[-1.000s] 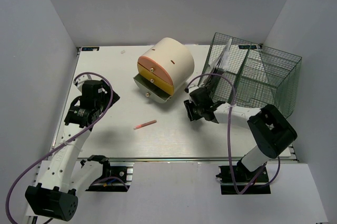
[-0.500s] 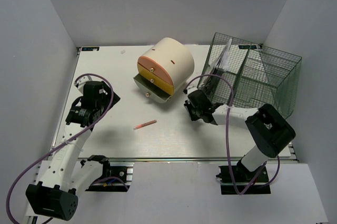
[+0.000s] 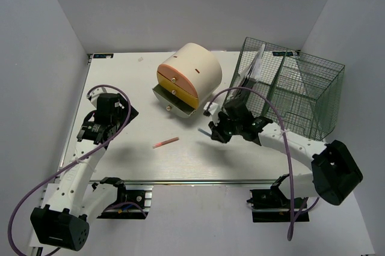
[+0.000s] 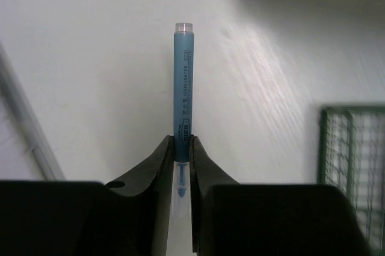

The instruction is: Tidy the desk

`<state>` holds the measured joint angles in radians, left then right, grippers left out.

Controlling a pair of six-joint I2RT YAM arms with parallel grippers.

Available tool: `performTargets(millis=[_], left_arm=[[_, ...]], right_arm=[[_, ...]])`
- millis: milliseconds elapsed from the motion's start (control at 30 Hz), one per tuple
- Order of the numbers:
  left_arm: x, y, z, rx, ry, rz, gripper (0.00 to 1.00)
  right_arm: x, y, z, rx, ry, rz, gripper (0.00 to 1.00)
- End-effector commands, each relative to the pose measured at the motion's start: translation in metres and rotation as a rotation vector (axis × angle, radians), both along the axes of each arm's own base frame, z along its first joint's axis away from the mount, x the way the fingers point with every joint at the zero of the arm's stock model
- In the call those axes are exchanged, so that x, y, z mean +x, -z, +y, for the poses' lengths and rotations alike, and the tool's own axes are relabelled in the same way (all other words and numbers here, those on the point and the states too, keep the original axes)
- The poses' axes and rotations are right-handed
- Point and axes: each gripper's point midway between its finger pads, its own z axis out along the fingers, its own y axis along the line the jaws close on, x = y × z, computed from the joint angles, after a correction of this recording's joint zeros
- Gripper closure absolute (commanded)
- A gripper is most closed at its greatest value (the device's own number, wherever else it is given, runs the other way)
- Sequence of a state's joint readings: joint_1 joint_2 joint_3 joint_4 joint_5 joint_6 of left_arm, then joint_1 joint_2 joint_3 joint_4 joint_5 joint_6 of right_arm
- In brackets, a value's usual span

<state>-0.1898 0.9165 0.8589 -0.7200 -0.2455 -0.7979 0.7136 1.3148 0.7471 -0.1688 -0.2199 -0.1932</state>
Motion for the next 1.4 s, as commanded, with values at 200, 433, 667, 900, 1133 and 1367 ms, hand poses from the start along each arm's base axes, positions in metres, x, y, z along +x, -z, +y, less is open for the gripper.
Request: performTargets(millis=[200,433,667,900,1133,1367], left_arm=[[-0.002,-0.003,0.0,-0.01,0.001,-0.032,0.18],[-0.01,0.002,-0.004,-0.029,0.027,-0.028,0.18],[-0.014,0.003,-0.015,-0.038,0.117,-0.041,0.17],[-0.017,0.003,-0.023,-0.058,0.171,-0.074,0.18],[-0.013,0.001,-0.038,-0.057,0.282,-0.11,0.17],[-0.012,0.001,-0.046,-0.07,0.335,-0.119,0.17]], right_arm=[[-0.012,-0.077,0.063,0.168,-0.535,-0.194,1.0],[0.092,-0.116,0.098,0.104,-0.187,-0.303,1.0],[0.127,-0.119,0.125,0.069,-0.109,-0.292,1.0],[0.126,-0.114,0.136,0.064,-0.11,-0.267,1.0],[0.135,-0.096,0.131,0.004,0.002,-0.275,1.0],[0.133,-0.079,0.122,-0.056,0.069,-0.329,1.0]])
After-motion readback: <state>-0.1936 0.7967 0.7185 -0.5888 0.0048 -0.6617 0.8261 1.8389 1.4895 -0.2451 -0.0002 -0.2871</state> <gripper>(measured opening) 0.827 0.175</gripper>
